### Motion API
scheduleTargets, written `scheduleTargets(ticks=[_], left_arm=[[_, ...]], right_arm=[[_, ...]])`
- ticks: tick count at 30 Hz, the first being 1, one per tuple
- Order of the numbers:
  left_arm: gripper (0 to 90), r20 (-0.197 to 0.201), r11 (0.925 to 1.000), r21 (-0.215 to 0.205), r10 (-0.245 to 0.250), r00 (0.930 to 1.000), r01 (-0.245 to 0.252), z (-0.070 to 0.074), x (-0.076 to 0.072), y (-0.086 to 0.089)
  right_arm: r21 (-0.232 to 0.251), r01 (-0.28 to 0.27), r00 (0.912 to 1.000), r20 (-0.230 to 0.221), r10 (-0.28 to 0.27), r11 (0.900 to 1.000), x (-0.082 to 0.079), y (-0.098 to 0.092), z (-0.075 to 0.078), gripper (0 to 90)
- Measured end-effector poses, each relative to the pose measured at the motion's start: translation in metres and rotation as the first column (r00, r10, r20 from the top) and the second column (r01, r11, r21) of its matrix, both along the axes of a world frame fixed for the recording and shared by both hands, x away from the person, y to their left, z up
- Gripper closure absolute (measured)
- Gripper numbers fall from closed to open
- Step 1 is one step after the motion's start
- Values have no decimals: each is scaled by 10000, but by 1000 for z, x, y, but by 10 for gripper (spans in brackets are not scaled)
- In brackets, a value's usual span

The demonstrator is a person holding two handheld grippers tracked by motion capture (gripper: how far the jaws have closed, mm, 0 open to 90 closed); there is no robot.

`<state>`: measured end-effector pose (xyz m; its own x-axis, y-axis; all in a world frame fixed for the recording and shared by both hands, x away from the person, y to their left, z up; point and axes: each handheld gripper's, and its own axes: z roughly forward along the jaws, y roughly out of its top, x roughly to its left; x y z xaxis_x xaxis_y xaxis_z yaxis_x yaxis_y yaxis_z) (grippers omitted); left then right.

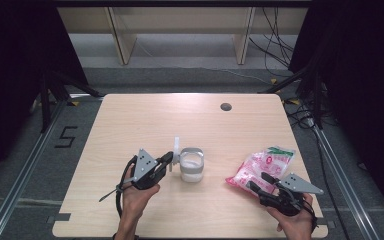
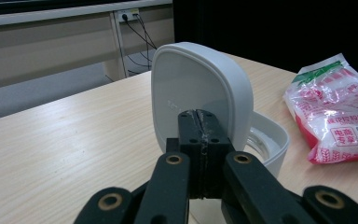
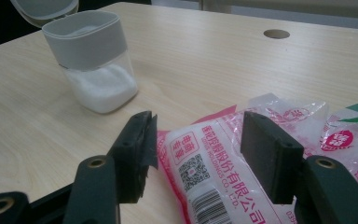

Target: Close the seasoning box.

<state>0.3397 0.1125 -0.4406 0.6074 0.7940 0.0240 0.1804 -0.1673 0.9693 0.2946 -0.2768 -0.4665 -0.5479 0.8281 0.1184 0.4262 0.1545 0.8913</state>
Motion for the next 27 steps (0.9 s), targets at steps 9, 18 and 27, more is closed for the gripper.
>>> scheduleTargets(ticks=[9,18,27], left_arm=[[879,433,9983,268,-524,9977,512,3,-1,-14],[679,125,9967,-74,-812,9966,813,7,-10,-5],[449,-262,9943,-487,-964,9950,950,-8,-20,-7]], right_arm=[[-74,-128,9994,320,130,9999,3,-3,0,447],[124,-11,10000,23,11,9999,0,1,0,446],[-118,-329,9990,304,332,9994,2,1,0,435]])
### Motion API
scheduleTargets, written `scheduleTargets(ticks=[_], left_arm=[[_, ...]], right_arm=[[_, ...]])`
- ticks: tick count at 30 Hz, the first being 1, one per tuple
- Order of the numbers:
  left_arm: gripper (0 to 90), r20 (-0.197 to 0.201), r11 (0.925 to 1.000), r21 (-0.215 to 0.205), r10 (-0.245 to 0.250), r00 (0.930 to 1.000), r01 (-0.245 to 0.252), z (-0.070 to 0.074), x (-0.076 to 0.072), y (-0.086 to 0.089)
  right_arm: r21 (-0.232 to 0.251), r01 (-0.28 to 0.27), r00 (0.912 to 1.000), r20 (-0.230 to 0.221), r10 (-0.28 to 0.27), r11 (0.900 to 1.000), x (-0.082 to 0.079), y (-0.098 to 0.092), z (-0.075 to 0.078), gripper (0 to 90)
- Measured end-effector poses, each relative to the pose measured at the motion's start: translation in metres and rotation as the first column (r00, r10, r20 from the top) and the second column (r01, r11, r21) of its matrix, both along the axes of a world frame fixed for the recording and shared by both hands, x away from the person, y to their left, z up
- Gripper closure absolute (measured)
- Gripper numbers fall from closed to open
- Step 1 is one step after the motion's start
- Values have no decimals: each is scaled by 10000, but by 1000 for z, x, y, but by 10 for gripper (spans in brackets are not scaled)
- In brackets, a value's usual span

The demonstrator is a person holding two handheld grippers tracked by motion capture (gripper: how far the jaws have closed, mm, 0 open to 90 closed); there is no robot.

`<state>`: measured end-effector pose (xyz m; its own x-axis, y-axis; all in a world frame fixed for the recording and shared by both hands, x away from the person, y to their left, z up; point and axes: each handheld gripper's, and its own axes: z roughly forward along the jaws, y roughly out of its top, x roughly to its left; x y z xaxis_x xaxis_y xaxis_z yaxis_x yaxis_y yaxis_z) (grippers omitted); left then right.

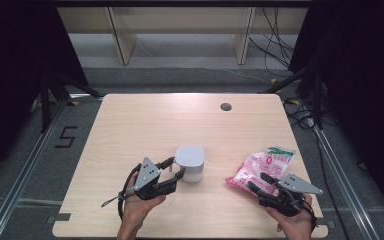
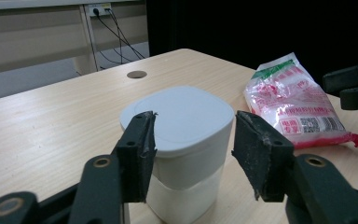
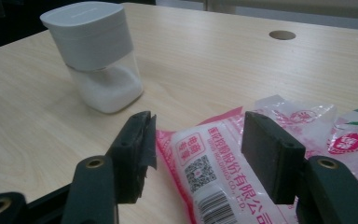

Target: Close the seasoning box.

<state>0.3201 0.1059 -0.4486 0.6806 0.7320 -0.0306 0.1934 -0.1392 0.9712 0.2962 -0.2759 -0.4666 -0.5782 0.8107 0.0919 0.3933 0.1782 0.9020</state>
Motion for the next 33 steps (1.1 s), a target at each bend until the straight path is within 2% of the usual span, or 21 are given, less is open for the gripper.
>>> scheduleTargets(ticks=[4,5,6,8,10,11,12,14,16,17,19,20,22,23,26,27,29,30,31,32,33], left_arm=[[397,213,9987,426,280,9994,-289,-2,-4,4],[383,190,9984,498,269,9995,-279,-3,-5,4],[370,129,9985,482,267,9996,-273,-3,-6,4],[354,28,9987,393,335,9994,-336,-5,-9,4],[334,-49,9987,389,320,9995,-317,-6,-11,4],[326,58,9981,587,175,9998,-178,-7,-11,5],[317,-122,9992,368,141,9998,-136,-9,-12,3],[309,-123,9978,652,-92,9999,100,-11,-12,3],[307,-190,9985,526,-112,9998,122,-15,-14,2],[303,-212,9976,685,-107,9997,121,-15,-15,2],[291,-373,9990,424,-145,9992,161,-19,-17,-1],[288,-258,9976,672,-150,9996,167,-18,-17,1],[287,-351,9989,460,-59,9994,75,-20,-19,0],[286,-314,9988,483,-81,9995,96,-21,-20,0],[280,-250,9987,474,-179,9995,191,-25,-20,-1],[278,-421,9990,411,-146,9990,164,-27,-21,-2],[277,-280,9980,544,-299,9992,314,-30,-20,-3],[276,-444,9980,597,-192,9988,219,-30,-22,-3],[275,-512,9986,489,-153,9986,179,-31,-23,-5],[275,-333,9974,666,-263,9991,285,-31,-23,-4],[274,-404,9987,456,-195,9990,214,-32,-25,-6]], right_arm=[[34,-149,9991,-393,151,9999,-4,5,-1,427],[-28,-383,9993,-52,383,9993,-1,5,-1,425],[-215,-464,9989,-83,462,9987,-2,5,-1,424],[-12,-645,9979,-84,645,9979,-1,8,-2,418],[138,-510,9977,-442,516,9986,-5,10,-2,416],[-202,-698,9973,-231,693,9974,-3,8,-2,414],[-197,-739,9970,-241,734,9971,-3,8,-2,413],[-229,-794,9968,-156,790,9966,-2,9,-3,410],[35,-619,9968,-509,620,9981,-6,12,-3,407],[21,-657,9965,-509,658,9978,-6,12,-3,405],[-4,-776,9951,-621,774,9970,-7,12,-3,399],[-199,-938,9952,-304,931,9954,-4,11,-4,397],[-370,-1001,9949,-172,995,9943,-4,10,-4,395],[-69,-977,9945,-392,974,9952,-6,13,-4,394],[-289,-1149,9929,-329,1140,9930,-6,12,-6,391],[-194,-1093,9934,-367,1085,9938,-6,13,-6,391],[-186,-1046,9933,-506,1035,9943,-8,13,-6,388],[-33,-1015,9926,-670,1010,9948,-9,14,-6,388],[-127,-1132,9924,-496,1124,9935,-8,13,-6,387],[-263,-1142,9921,-547,1127,9931,-8,12,-6,386],[-150,-1086,9919,-672,1074,9940,-10,13,-6,385]])
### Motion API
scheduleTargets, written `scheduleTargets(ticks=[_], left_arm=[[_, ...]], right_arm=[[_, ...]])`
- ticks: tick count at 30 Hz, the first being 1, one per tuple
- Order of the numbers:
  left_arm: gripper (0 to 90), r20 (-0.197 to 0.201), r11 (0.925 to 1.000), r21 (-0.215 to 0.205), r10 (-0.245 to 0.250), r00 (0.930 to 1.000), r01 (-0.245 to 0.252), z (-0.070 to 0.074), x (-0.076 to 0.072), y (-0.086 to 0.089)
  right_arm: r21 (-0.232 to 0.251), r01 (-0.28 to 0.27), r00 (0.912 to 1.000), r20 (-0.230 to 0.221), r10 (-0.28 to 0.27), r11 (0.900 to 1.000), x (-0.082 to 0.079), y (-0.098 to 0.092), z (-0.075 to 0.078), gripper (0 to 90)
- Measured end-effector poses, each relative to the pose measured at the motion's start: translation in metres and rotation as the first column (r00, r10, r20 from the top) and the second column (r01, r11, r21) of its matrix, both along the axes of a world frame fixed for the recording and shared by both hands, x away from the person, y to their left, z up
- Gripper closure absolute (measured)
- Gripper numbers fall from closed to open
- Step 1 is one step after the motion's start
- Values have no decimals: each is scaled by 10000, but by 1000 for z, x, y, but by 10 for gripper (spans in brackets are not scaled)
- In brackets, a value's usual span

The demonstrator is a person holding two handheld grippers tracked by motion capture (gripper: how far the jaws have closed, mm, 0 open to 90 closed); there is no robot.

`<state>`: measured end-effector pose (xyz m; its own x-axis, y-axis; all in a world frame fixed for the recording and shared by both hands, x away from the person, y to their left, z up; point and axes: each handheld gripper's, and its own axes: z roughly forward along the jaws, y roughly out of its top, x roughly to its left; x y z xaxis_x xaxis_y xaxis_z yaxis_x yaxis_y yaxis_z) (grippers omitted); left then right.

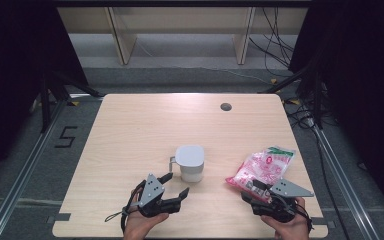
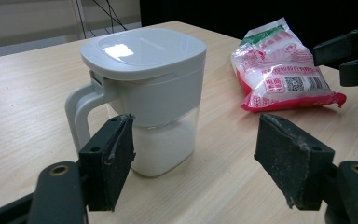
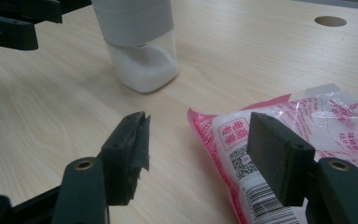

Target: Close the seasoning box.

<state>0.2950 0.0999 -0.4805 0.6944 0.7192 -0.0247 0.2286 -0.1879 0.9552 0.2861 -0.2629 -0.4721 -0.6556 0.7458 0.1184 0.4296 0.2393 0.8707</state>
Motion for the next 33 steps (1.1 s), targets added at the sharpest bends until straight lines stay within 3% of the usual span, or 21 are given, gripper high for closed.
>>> scheduleTargets(ticks=[2,3,5,6,7,8,10,12,15,17,18,20,21,22,24,25,26,27,30,31,33], left_arm=[[272,-85,10000,-84,-31,10000,30,-1,-3,-1],[271,-86,10000,-92,-25,10000,24,-2,-4,-1],[269,-42,9998,-195,-30,10000,29,-4,-7,-3],[268,-49,9999,-135,-97,9999,96,-4,-8,-3],[268,106,9998,-55,-208,9997,208,-5,-8,-3],[267,61,9998,-13,-205,9998,205,-5,-9,-3],[266,160,9994,254,-244,9996,240,-6,-9,-2],[264,140,9995,176,-252,9996,250,-6,-10,-3],[261,-19,9999,0,-105,9999,105,-8,-14,-5],[257,29,9998,-103,-172,9998,172,-10,-15,-7],[257,32,9998,96,-179,9998,178,-11,-16,-6],[257,155,9991,256,-328,9993,324,-13,-16,-6],[256,229,9992,111,-396,9990,393,-15,-16,-6],[255,106,9992,224,-321,9994,319,-16,-18,-6],[254,-156,9998,-39,-183,9997,183,-19,-20,-8],[253,-112,9998,-4,-205,9997,205,-19,-19,-8],[253,93,9986,445,-280,9996,276,-18,-19,-6],[253,-117,9997,218,-115,9999,118,-19,-21,-8],[253,-125,9996,233,-181,9998,183,-19,-23,-10],[252,-133,9995,211,-223,9997,226,-20,-24,-10],[251,-129,9995,92,-300,9995,301,-22,-26,-13]], right_arm=[[-58,-85,9999,146,86,9999,1,-1,0,383],[96,35,9998,-194,-33,9999,-2,1,0,380],[-93,-198,9997,104,199,9998,0,-1,-2,370],[-94,-64,9999,-151,62,9999,-2,0,-2,370],[-312,-210,9996,185,216,9993,0,-1,-3,368],[-168,-225,9995,211,229,9996,-1,0,-3,367],[-172,-272,9996,-57,271,9995,-4,0,-3,362],[-102,-275,9996,76,276,9996,-5,2,-4,358],[-102,-336,9988,-348,332,9994,-8,3,-4,346],[-200,-382,9991,-171,379,9991,-8,3,-6,341],[-381,-442,9990,-3,442,9983,-7,2,-6,339],[-296,-435,9989,-207,429,9986,-9,3,-6,335],[-359,-473,9988,-123,469,9982,-8,3,-7,330],[-249,-417,9985,-362,407,9988,-10,4,-7,326],[-368,-489,9985,-272,479,9981,-10,3,-8,325],[-325,-436,9983,-393,424,9985,-11,3,-8,325],[-585,-561,9983,-180,551,9967,-10,2,-9,324],[-606,-579,9983,-154,570,9965,-10,2,-9,324],[-718,-738,9968,-364,713,9947,-12,2,-10,324],[-852,-588,9983,-49,586,9946,-12,2,-10,323],[-706,-771,9970,-115,765,9945,-12,2,-11,321]])
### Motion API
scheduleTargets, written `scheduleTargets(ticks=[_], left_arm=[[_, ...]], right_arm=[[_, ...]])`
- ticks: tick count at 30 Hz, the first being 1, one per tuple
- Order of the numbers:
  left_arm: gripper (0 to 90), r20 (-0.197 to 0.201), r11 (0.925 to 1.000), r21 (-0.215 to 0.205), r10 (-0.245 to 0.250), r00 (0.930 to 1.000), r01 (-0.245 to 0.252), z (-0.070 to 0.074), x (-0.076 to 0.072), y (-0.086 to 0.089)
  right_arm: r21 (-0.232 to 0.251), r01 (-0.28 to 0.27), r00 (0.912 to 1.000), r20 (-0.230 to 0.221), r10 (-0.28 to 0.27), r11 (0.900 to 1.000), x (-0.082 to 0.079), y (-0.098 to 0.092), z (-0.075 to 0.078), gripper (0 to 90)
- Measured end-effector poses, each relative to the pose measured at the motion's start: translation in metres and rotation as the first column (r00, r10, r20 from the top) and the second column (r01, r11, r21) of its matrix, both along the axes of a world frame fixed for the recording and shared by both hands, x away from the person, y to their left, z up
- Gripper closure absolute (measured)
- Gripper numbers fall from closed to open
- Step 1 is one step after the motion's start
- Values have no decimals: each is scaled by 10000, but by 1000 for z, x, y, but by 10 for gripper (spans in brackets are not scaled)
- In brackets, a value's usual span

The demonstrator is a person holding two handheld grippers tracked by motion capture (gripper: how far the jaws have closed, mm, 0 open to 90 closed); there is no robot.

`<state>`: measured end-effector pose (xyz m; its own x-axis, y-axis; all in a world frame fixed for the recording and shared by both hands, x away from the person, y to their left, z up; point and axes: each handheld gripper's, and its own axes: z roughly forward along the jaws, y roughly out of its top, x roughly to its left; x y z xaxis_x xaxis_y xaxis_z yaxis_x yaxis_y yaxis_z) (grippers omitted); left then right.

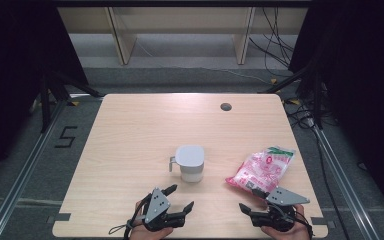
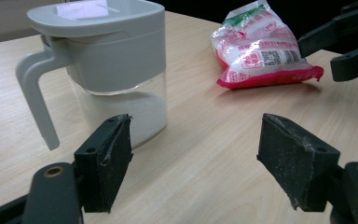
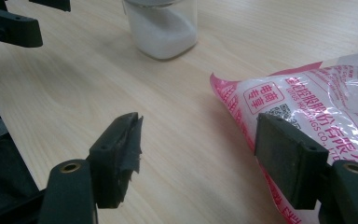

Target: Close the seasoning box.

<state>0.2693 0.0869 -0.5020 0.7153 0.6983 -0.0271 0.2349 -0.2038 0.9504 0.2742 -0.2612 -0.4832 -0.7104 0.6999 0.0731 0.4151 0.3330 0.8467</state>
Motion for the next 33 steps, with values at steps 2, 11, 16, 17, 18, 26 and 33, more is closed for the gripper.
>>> scheduleTargets(ticks=[2,11,16,17,18,26,33], left_arm=[[251,-69,10000,-3,-58,10000,58,-2,-2,-1],[249,-196,9996,209,-183,9996,188,-8,-11,-2],[248,-198,9995,303,-99,9998,105,-10,-16,-2],[248,-163,9995,311,-33,9999,38,-11,-16,-2],[248,-163,9993,373,-19,9999,25,-11,-17,-2],[248,-168,9984,566,-12,9999,21,-11,-17,-2],[247,-259,9987,507,28,9997,-15,-12,-16,0]], right_arm=[[42,94,9997,-217,-93,9999,-2,0,0,319],[-202,93,9997,-212,-97,9998,-7,-2,-1,312],[-241,-58,9995,-306,50,9997,-12,-1,-4,289],[-220,-83,9993,-370,74,9997,-13,-1,-5,284],[-337,145,9973,-714,-169,9993,-18,-1,-4,281],[-681,-127,9981,-603,86,9976,-25,0,-10,277],[-832,-227,9987,-470,188,9963,-26,-2,-10,275]])
